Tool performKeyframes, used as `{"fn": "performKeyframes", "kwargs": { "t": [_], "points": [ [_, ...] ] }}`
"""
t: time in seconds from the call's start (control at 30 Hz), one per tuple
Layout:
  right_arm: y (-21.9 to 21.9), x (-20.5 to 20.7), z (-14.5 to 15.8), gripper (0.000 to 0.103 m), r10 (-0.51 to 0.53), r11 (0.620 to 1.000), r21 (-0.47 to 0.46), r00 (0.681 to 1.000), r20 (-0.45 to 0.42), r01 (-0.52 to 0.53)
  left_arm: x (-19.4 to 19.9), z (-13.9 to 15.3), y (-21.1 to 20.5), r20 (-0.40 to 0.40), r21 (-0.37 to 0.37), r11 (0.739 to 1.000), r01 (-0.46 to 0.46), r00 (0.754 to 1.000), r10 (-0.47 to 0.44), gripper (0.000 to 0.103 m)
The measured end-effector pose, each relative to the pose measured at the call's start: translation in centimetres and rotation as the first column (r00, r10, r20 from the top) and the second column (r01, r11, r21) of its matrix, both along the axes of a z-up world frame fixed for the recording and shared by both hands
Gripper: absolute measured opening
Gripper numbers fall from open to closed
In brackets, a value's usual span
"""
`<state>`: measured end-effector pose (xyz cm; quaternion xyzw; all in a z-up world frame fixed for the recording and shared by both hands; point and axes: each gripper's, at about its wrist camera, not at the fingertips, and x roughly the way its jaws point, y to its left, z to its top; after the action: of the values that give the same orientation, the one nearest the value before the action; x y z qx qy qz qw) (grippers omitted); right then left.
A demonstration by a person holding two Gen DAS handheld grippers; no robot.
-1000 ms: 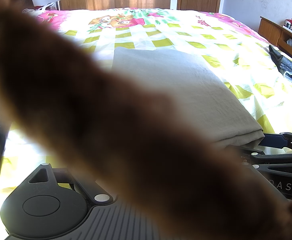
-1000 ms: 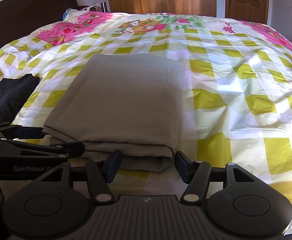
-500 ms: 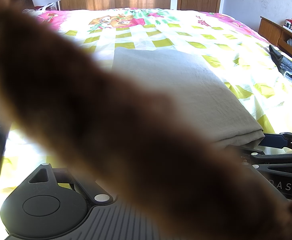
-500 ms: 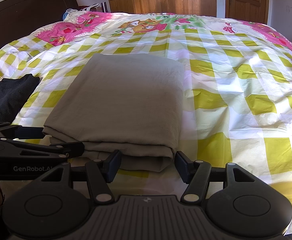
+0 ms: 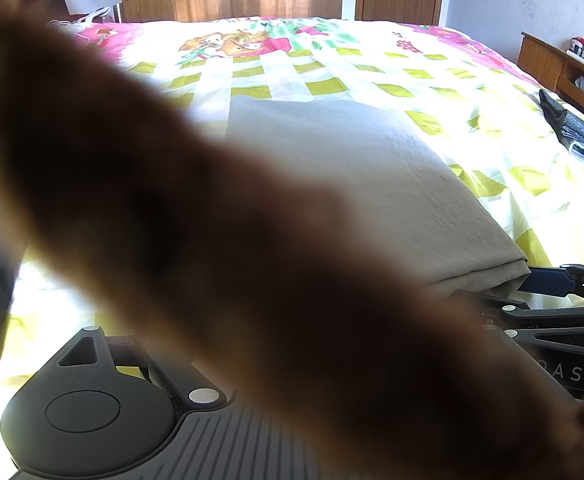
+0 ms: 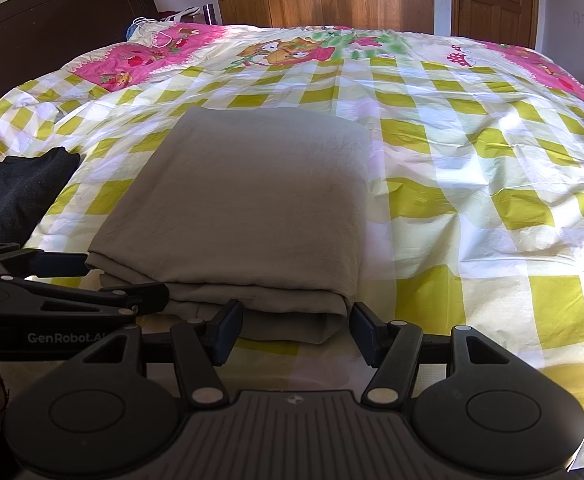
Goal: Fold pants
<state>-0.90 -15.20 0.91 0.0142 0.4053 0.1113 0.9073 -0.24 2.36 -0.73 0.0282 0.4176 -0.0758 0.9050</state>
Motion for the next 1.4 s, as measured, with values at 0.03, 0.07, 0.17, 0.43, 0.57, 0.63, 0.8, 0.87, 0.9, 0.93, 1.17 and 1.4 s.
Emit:
{"fn": "performKeyframes", "kwargs": {
  "t": [0.03,0.07,0.17,0.43,0.57,0.63,0.8,0.87,0.9,0.93,1.17,1.4],
  "points": [
    [0.0,0.0,0.0,0.072,0.0,1.0,0.0,1.0,0.0,0.0,0.0,0.0,0.0,0.0,0.0,1.0,0.0,1.0,0.0,0.084],
    [0.0,0.0,0.0,0.072,0.0,1.0,0.0,1.0,0.0,0.0,0.0,0.0,0.0,0.001,0.001,1.0,0.0,1.0,0.0,0.084],
    [0.0,0.0,0.0,0.072,0.0,1.0,-0.001,1.0,0.0,0.0,0.0,0.0,0.0,0.0,0.001,1.0,0.0,1.0,0.0,0.084],
    [0.4,-0.1,0.2,0.073,0.012,1.0,0.001,1.0,0.004,-0.012,0.0,0.0,0.2,0.004,0.006,1.0,-0.002,1.0,0.002,0.084],
    [0.3,-0.1,0.2,0.073,0.019,1.0,0.006,1.0,0.008,-0.019,-0.1,0.2,0.3,0.016,0.019,1.0,-0.003,1.0,0.003,0.084],
    [0.1,-0.1,0.2,0.073,0.02,1.0,0.013,1.0,0.009,-0.02,-0.2,0.3,0.2,0.026,0.026,1.0,-0.004,1.0,0.003,0.084],
    [-0.1,0.0,0.3,0.073,0.019,0.999,0.025,1.0,0.012,-0.02,-0.3,0.6,-0.3,0.042,0.051,0.999,-0.017,0.999,0.015,0.086],
    [-0.2,0.0,0.3,0.073,0.019,0.999,0.029,1.0,0.012,-0.019,-0.4,0.7,-0.3,0.046,0.055,0.998,-0.02,0.999,0.017,0.086],
    [-0.2,0.0,0.3,0.073,0.019,0.999,0.031,1.0,0.012,-0.019,-0.4,0.8,-0.5,0.049,0.06,0.998,-0.02,0.999,0.017,0.086],
    [-0.2,0.0,0.3,0.073,0.019,0.999,0.032,1.0,0.012,-0.019,-0.4,0.8,-0.6,0.053,0.066,0.998,-0.021,0.998,0.018,0.086],
    [-0.3,0.0,0.3,0.073,0.018,0.999,0.034,1.0,0.013,-0.018,-0.5,1.0,-0.9,0.056,0.085,0.996,-0.034,0.998,0.029,0.086],
    [-0.3,0.1,0.3,0.073,0.016,0.999,0.034,1.0,0.013,-0.017,-0.5,1.2,-0.3,0.063,0.045,0.997,-0.061,0.996,0.058,0.088]
  ]
}}
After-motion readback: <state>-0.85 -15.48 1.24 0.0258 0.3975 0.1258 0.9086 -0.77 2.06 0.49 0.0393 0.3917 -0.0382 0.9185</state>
